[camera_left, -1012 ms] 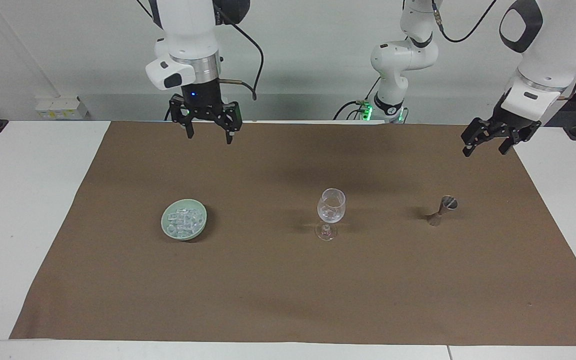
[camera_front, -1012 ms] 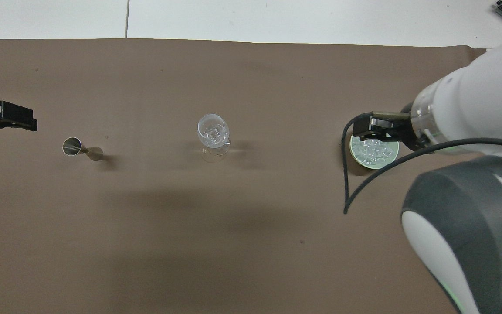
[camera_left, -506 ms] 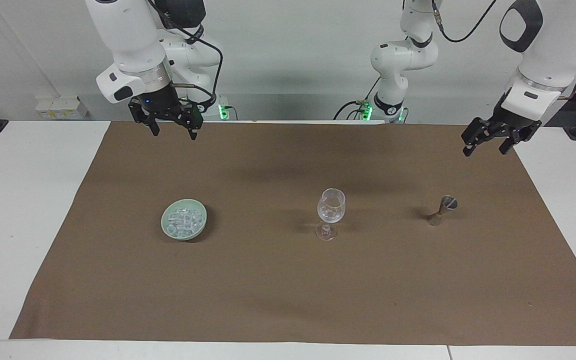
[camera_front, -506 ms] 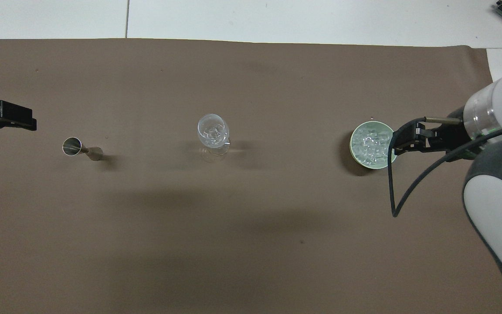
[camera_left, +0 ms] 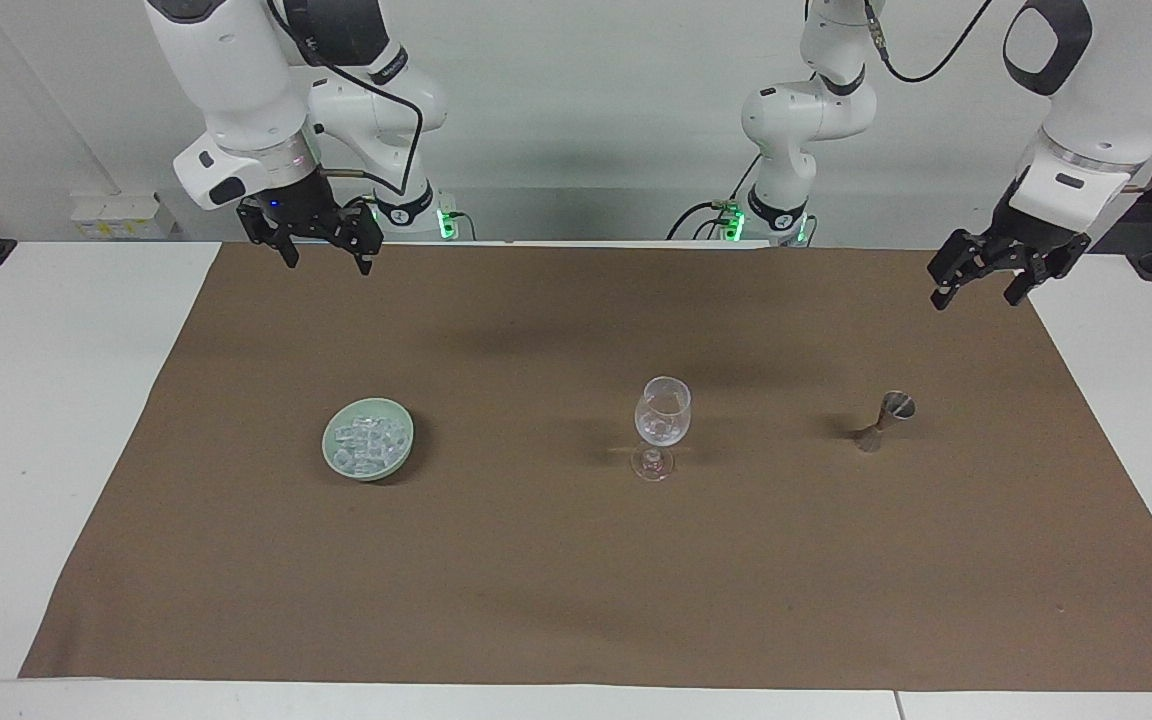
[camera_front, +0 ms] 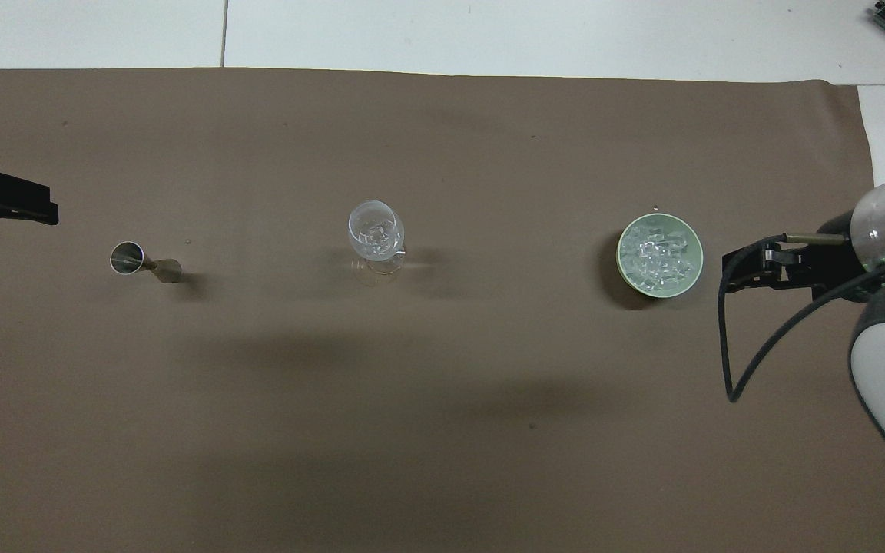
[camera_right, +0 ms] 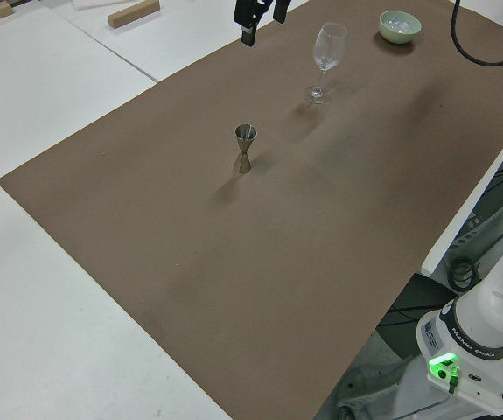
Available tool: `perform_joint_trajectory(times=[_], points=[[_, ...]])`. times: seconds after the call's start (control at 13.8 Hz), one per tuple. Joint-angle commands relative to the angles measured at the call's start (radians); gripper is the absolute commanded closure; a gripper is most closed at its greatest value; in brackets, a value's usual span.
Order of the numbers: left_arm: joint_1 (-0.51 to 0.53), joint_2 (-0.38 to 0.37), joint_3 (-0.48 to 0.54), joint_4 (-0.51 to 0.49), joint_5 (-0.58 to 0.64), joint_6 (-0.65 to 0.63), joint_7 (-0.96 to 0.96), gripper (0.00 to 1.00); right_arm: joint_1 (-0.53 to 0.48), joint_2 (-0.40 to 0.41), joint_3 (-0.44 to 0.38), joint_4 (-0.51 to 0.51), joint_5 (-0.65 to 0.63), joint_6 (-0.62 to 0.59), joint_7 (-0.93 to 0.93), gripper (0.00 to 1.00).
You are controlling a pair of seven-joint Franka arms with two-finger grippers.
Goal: Pour wine and add ice with both arms
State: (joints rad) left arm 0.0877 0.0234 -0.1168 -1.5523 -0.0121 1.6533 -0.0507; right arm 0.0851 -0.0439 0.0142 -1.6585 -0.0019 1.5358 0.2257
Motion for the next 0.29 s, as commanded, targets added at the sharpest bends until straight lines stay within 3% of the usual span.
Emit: perform_joint_trajectory(times=[0.0, 0.22], points=[[0.003, 0.006, 0.000, 0.009, 0.007, -0.010, 0.015, 0.00, -0.001, -0.030, -0.002, -0.040, -0.009, 0.026, -0.023, 0.00], [0.006, 0.004, 0.000, 0.009, 0.003, -0.012, 0.121, 0.00, -0.004, -0.030, -0.003, -0.043, -0.009, 0.027, -0.022, 0.00]])
